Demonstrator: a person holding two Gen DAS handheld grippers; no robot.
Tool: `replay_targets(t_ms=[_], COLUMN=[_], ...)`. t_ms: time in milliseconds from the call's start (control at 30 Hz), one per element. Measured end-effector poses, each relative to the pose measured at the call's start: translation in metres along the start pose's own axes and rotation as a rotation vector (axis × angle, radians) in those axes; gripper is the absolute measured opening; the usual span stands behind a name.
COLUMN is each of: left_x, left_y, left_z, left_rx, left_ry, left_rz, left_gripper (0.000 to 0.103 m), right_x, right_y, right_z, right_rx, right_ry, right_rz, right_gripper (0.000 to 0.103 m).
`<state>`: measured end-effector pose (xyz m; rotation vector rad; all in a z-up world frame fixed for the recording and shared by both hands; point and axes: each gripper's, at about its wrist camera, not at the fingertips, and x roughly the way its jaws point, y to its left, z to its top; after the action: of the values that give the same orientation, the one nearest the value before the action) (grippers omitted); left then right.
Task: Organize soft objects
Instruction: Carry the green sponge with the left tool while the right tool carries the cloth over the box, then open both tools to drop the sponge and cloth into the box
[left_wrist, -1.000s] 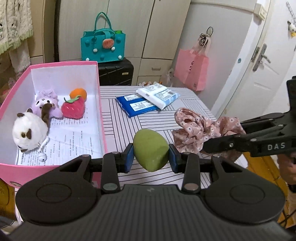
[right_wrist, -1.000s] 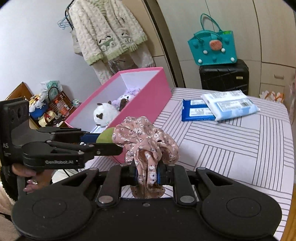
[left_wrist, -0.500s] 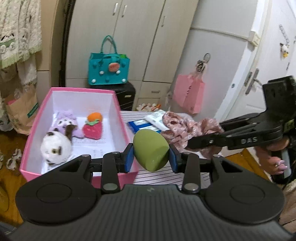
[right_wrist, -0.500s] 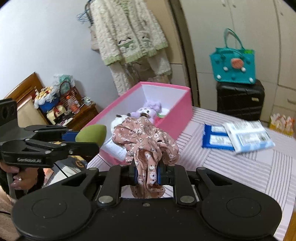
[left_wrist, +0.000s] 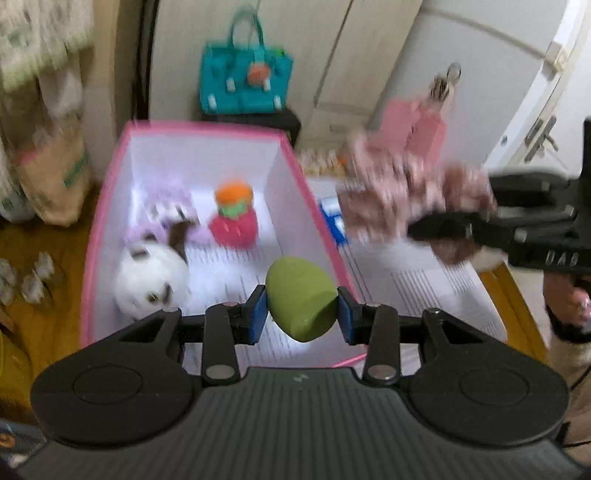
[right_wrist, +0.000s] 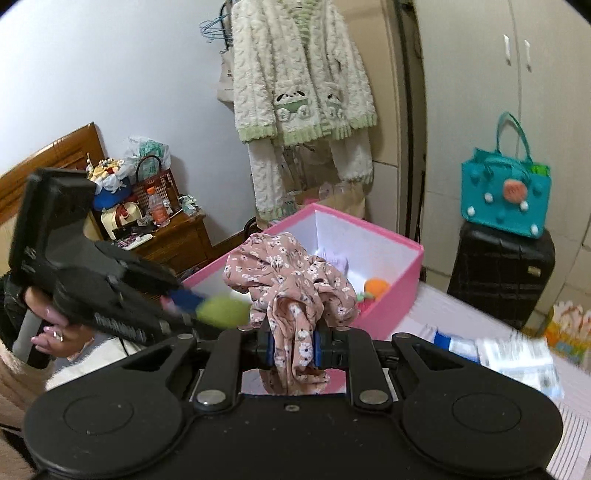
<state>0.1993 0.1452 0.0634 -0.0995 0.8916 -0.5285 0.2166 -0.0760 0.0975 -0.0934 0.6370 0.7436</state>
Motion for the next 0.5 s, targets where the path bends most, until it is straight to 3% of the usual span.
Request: replay_targets(t_ms=[200, 333, 500], left_x=[0.044, 0.053, 0.059], left_y=[0.024, 0.033, 0.043], left_z=[0.006, 0.012, 0.021], left_rx=[-0.028, -0.024, -0.047], left_ry=[0.125, 0.121, 0.128], left_rz=[0.051, 0.125, 0.123], left_gripper=[0.038, 0.04, 0.04], right_x=[0.039, 0.062, 0.088], right_y=[-0.004, -0.005, -0.006], right_z=[0.013, 0.016, 0.02], right_rx=[-0.086, -0.121, -0.186], right_ry=[0.01, 0.063, 0.122], right_rz=[0.0, 0.012, 0.005], right_gripper=[0.022, 0.022, 0.022])
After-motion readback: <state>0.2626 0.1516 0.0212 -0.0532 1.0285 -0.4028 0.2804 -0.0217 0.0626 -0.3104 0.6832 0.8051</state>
